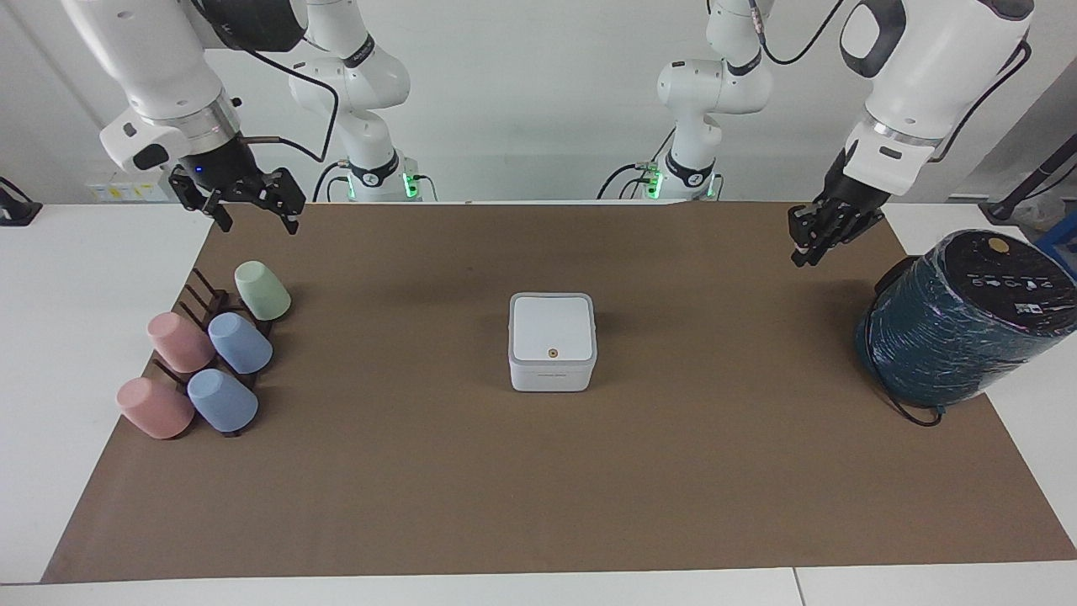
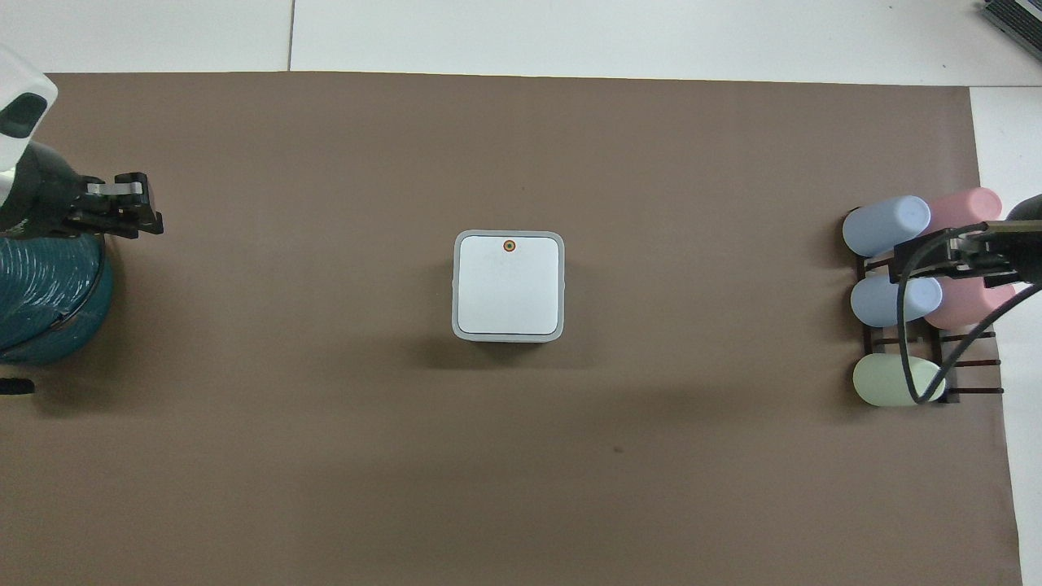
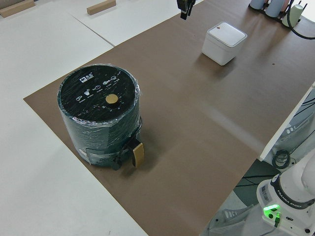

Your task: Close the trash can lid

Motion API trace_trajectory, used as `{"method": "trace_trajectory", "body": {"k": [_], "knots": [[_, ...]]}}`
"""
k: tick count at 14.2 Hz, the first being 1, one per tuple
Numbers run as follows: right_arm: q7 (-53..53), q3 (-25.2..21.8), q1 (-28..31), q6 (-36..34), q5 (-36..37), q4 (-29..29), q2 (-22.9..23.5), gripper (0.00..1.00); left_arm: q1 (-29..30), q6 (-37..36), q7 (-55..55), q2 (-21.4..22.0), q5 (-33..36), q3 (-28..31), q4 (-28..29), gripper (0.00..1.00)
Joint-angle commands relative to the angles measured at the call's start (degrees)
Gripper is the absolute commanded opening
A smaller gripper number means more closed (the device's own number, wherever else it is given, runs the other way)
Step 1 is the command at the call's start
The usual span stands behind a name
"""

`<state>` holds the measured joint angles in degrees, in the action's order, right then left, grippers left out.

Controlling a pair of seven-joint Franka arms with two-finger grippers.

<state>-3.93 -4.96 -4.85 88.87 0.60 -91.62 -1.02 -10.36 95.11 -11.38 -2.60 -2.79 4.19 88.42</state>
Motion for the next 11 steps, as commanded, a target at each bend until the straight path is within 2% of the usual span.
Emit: {"method": "trace_trajectory", "body": {"k": [1,4,8,9,11], "knots": [[-0.82,0.30,0.46,-0.37,-0.95,-0.84,-1.09,1.00,2.35,-2.64,5.20,1.55,2.26,-0.59,0.61,0.26],[-0.82,0.30,0.46,-0.37,-0.95,-0.84,-1.09,1.00,4.99,-4.67,12.59,2.51,2.26,-0.59,0.61,0.28],[-0.82,0.30,0.46,-0.37,-0.95,-0.84,-1.09,1.00,6.49,-5.90,16.12,3.39,2.26,-0.41,0.79,0.34],[-0.82,0.30,0.46,-0.37,-0.95,-0.84,-1.09,1.00,6.67,-5.81,16.12,3.39,2.26,-0.59,0.79,0.41],[-0.82,0.30,0.46,-0.37,-0.95,-0.84,-1.09,1.00,6.06,-5.11,16.12,3.39,2.26,-0.67,0.96,0.76]]}}
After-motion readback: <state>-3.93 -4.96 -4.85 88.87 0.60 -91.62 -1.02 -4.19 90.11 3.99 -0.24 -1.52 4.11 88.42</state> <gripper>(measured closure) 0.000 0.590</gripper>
